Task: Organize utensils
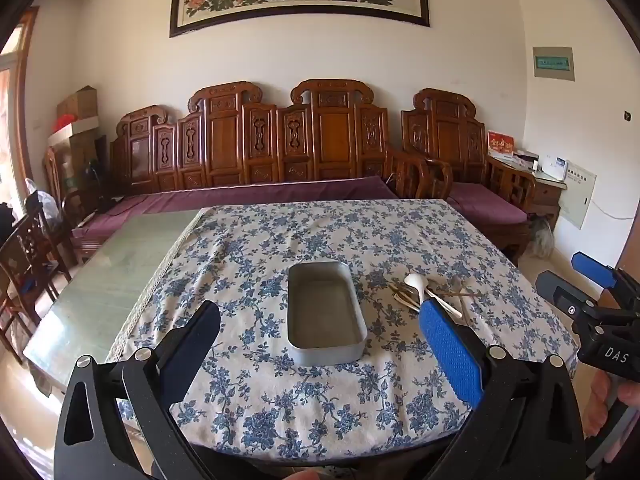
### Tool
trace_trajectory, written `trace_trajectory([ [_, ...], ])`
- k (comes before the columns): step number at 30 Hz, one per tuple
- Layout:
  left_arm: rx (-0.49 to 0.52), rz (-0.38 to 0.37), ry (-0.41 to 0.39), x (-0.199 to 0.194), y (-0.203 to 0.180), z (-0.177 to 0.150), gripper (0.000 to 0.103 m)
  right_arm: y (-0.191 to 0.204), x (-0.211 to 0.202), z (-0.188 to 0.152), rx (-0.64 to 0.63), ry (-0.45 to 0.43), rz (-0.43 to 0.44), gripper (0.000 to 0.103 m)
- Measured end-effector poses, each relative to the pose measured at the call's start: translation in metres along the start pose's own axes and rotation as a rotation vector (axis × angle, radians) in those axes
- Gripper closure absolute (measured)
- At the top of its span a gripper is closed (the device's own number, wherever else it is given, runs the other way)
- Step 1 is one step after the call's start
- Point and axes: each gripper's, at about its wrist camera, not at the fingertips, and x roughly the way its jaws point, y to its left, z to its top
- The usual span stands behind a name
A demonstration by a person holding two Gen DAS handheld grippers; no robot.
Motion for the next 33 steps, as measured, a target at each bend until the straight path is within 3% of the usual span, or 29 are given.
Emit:
trace_trajectory([
  [33, -0.01, -0.016, -0.028, -0.014, -0.003, 0.014, 0.006, 0.0, -0.005, 0.003, 0.006, -0.015, 0.005, 0.002],
])
